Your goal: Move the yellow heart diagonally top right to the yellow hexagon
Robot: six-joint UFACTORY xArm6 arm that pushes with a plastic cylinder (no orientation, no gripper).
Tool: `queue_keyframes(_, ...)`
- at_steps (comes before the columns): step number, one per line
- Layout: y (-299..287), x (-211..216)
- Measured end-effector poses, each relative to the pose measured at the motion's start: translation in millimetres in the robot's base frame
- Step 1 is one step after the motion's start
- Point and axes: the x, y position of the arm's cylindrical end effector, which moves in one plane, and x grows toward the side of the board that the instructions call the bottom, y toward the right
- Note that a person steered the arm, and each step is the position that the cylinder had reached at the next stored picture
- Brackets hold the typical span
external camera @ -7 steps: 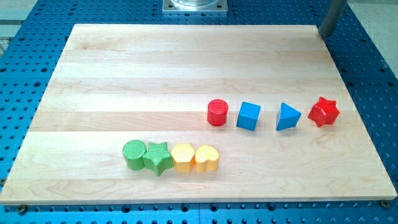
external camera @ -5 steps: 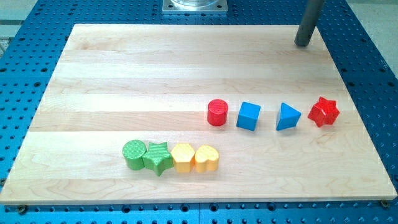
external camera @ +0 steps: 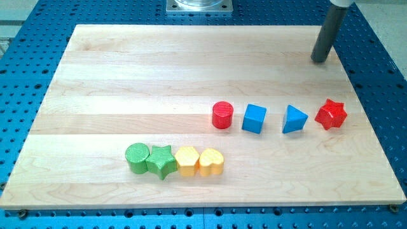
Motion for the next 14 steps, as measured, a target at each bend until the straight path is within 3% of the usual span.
queue_keyframes(2,1.6,19.4)
queue_keyframes(3,1.6,51.2)
queue_keyframes(6,50.6,198.1)
queue_keyframes(7,-37.1,263.4)
queue_keyframes(8,-170.9,281.0)
queue_keyframes(9,-219.3,271.7)
queue_keyframes(10,-246.0,292.2)
queue_keyframes(11,-249.8,284.4)
queue_keyframes(12,-248.9,237.5)
queue_keyframes(14,-263.1,295.2)
